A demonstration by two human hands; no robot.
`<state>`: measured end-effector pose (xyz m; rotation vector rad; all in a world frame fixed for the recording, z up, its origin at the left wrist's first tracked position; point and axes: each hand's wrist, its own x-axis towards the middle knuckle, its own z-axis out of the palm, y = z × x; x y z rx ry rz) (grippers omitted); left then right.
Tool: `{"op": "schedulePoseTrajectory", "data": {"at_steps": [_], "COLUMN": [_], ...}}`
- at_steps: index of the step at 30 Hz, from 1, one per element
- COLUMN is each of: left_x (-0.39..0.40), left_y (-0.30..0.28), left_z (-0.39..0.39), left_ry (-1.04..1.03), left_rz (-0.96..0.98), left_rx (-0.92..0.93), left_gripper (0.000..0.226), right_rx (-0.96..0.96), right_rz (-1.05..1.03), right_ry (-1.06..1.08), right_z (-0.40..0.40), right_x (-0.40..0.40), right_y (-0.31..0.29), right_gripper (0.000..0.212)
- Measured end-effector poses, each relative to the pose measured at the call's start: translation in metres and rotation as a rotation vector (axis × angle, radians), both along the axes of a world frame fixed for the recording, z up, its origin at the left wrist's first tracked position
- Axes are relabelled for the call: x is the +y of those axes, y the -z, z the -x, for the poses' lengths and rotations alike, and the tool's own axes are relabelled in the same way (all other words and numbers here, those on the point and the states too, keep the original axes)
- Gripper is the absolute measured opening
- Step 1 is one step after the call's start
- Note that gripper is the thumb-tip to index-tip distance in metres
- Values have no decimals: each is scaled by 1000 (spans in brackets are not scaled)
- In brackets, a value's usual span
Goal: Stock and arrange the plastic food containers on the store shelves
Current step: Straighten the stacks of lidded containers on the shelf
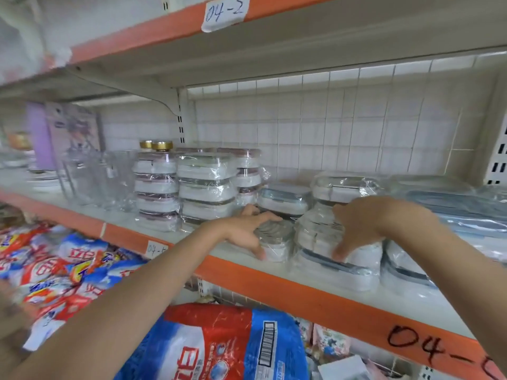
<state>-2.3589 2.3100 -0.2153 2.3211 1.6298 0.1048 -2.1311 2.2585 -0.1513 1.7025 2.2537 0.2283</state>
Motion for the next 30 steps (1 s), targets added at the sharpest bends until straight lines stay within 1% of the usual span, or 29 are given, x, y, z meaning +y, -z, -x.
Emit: {"op": "schedulePoseTrajectory", "data": {"at_steps": [3, 7, 11, 13, 16, 18, 20, 21, 24, 25, 27, 30], "left_x": [1, 4, 2, 1, -4, -8, -12, -14, -18, -19, -19, -14], "left_y": [3, 5, 9, 11, 8, 2, -9, -15, -35, -40, -45, -40], "left_z": [2, 3, 0, -2, -5, -4, 3, 8, 24, 26, 27, 24], "left_ry": [6, 31, 45, 52, 61, 66, 92, 113, 181, 205, 244, 273], "left_rz": [16, -12, -67, -94, -69, -27, -32, -68, -153, -160, -202, -267], "left_rx": [1, 4, 171, 215, 214, 163, 46, -19, -196, -203, -120, -23], "left_gripper": [94, 95, 96, 95, 95, 96, 96, 96, 106, 111, 117, 114], "right_rx": [23, 45, 53, 87, 194, 264, 321, 342, 424, 452, 534, 765], "right_rz": [-11, -58, -53, -37, -2, -12, -46, -70, -122, -126, -125, -26], "right_ry": [-7, 4, 12, 23, 47, 54, 38, 21, -43, -75, -128, -110], "right_z": [-3, -6, -5, -5, -5, -6, -4, 1, 28, 40, 61, 63], "right_x": [-1, -4, -6, -6, -9, -12, -12, -10, -1, 4, 11, 13], "right_y": [2, 2, 4, 4, 6, 7, 4, 2, 2, 5, 12, 11], "right_gripper": [78, 75, 74, 72, 75, 80, 83, 84, 91, 90, 86, 84]}}
